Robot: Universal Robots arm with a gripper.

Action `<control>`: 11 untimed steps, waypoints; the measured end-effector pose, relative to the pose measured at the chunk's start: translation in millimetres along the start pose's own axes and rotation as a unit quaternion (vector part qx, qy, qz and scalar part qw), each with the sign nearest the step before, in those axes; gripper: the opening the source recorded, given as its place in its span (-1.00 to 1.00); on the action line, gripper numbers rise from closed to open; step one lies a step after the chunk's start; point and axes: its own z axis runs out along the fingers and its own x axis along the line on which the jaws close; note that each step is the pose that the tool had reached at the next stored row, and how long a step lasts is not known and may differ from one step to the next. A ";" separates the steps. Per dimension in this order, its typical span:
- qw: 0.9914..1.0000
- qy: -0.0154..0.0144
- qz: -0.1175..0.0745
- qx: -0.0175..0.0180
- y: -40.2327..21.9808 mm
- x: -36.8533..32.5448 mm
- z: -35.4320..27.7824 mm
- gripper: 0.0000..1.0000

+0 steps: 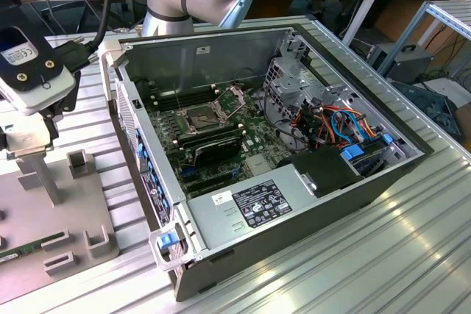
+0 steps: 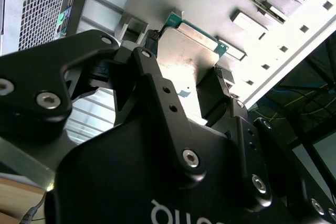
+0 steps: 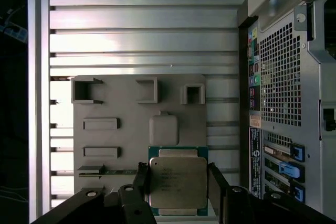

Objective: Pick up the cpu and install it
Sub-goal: 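Pick up the cpu and move it towards the insertion slot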

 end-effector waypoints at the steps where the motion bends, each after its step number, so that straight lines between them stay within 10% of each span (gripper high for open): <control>1: 1.000 0.000 0.000 0.000 0.0 -0.3 0.0 0.09; 11: 1.000 0.000 0.000 0.000 0.1 -6.7 0.0 0.09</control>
